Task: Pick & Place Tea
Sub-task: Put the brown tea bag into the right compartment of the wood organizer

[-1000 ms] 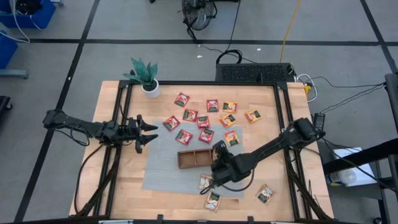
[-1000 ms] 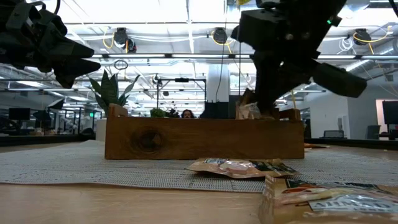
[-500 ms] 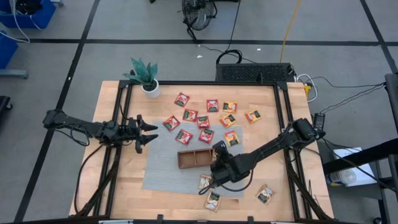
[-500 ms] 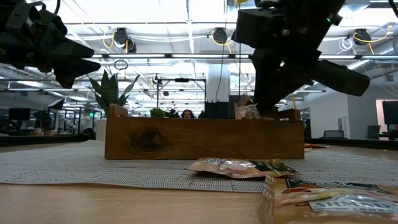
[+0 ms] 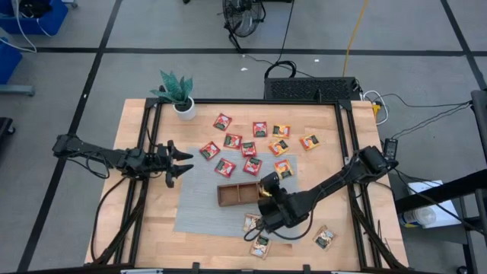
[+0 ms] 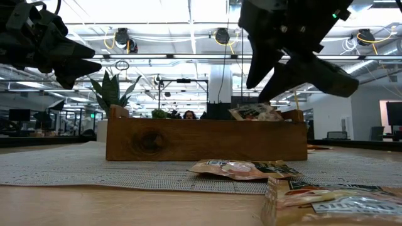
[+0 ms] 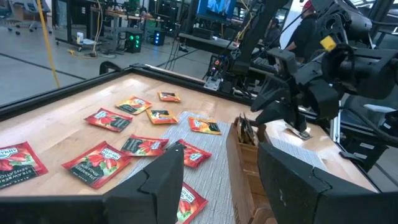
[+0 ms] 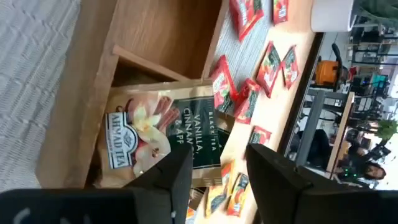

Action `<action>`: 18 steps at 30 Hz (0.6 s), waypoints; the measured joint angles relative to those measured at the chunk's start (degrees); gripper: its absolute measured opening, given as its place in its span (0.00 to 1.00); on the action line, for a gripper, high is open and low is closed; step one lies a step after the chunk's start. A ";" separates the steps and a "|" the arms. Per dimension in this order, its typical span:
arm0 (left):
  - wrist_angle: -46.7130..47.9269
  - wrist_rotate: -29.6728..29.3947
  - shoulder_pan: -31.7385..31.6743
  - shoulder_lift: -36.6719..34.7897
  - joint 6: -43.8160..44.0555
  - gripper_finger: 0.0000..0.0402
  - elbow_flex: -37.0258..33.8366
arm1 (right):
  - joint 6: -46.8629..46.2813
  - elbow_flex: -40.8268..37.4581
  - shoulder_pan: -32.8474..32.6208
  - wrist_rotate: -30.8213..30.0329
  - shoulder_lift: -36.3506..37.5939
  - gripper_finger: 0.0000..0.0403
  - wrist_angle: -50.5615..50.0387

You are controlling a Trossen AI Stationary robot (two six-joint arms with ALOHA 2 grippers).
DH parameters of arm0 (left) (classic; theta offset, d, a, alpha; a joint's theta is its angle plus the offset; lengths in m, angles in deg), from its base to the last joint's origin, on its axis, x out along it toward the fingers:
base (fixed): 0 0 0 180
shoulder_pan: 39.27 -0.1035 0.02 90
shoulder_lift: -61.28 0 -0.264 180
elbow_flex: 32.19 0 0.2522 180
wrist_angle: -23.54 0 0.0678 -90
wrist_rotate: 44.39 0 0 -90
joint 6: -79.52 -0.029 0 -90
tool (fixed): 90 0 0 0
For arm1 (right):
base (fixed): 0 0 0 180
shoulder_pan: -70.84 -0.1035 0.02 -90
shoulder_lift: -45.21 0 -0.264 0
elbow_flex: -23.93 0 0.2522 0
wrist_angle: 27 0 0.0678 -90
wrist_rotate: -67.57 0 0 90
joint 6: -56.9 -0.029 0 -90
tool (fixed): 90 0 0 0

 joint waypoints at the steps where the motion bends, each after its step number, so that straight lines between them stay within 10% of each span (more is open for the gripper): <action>1: 0.00 -0.01 0.01 0.00 0.01 0.51 0.00 | -0.84 0.00 -0.10 0.03 0.31 0.35 0.57; 7: -0.02 0.01 0.01 0.00 0.01 0.51 0.00 | -2.99 0.00 -0.21 1.34 4.79 0.29 2.68; 18: -0.02 0.01 -0.01 0.00 0.00 0.51 0.00 | 1.85 0.07 1.62 26.40 8.21 0.00 8.49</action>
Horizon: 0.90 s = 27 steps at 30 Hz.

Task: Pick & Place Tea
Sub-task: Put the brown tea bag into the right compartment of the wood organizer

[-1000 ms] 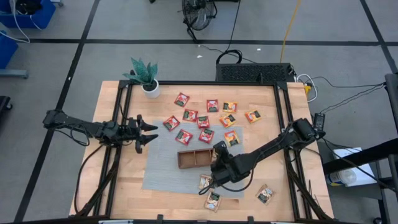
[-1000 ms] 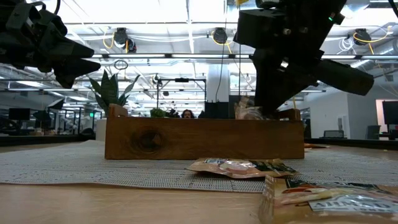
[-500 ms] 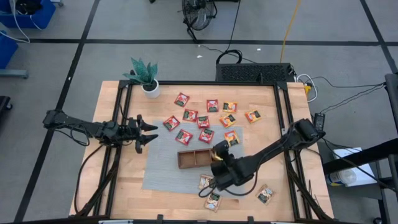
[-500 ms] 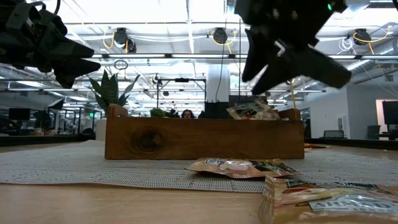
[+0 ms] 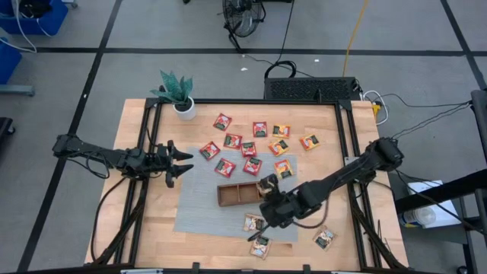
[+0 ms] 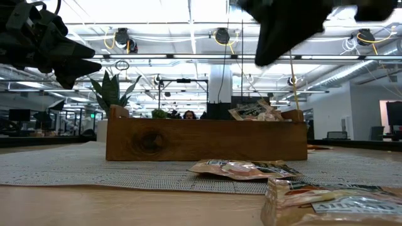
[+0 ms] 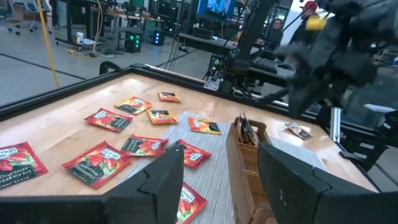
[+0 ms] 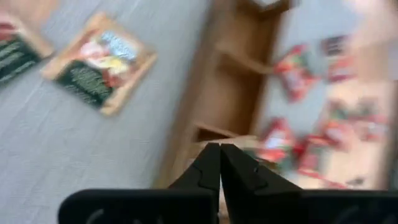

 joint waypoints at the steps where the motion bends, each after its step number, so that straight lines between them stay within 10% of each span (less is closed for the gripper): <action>1: 0.01 -0.01 0.01 0.00 0.00 0.51 0.00 | -0.45 0.00 0.56 2.20 -1.28 0.00 -0.47; 27: 0.00 -0.01 0.01 0.00 0.01 0.51 0.00 | -0.39 -1.88 7.98 12.82 -7.39 0.00 -4.58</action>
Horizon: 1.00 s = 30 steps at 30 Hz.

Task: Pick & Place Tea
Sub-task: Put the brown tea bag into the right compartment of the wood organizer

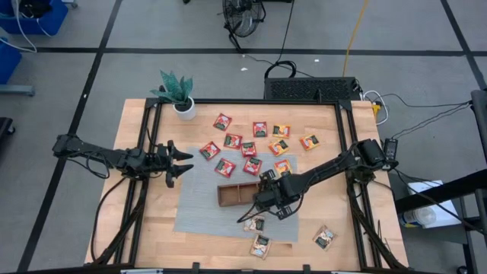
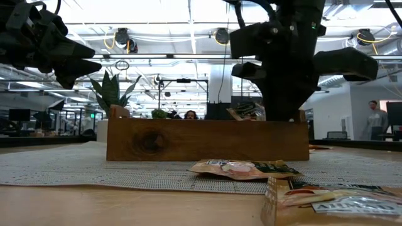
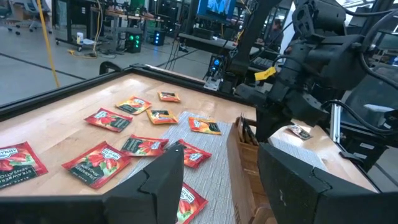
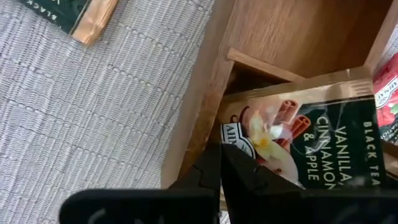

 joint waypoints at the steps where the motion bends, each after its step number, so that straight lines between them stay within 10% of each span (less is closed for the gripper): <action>1: 0.00 0.00 0.00 0.00 -0.02 0.51 0.01 | -0.02 -0.25 0.11 0.00 0.00 0.00 0.16; 30: 0.02 0.01 0.01 0.00 0.00 0.51 0.00 | -17.90 -3.82 -0.71 -11.00 -0.13 0.00 6.00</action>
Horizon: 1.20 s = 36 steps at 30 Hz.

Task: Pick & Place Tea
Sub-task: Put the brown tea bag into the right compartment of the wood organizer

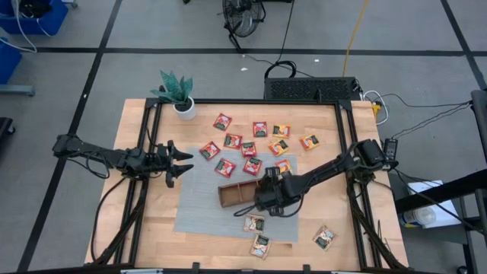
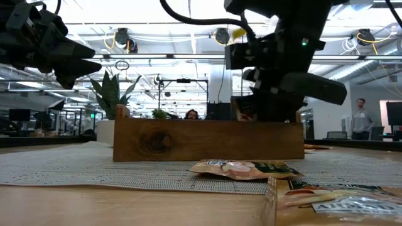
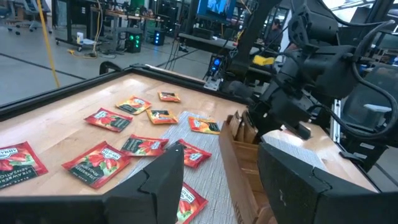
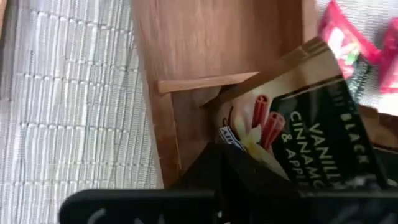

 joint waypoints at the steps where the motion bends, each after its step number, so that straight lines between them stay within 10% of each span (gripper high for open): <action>1: -0.02 -0.01 -0.01 0.00 -0.01 0.51 0.00 | -0.20 0.02 -0.32 -1.30 0.00 0.00 0.04; 27: 0.00 0.00 -0.01 0.00 0.00 0.51 0.00 | -10.71 0.07 -10.56 -5.46 15.02 0.00 -13.39; 36: -0.01 -0.01 0.00 0.00 0.00 0.51 0.00 | -12.30 -4.74 -18.59 7.55 27.77 0.00 -1.35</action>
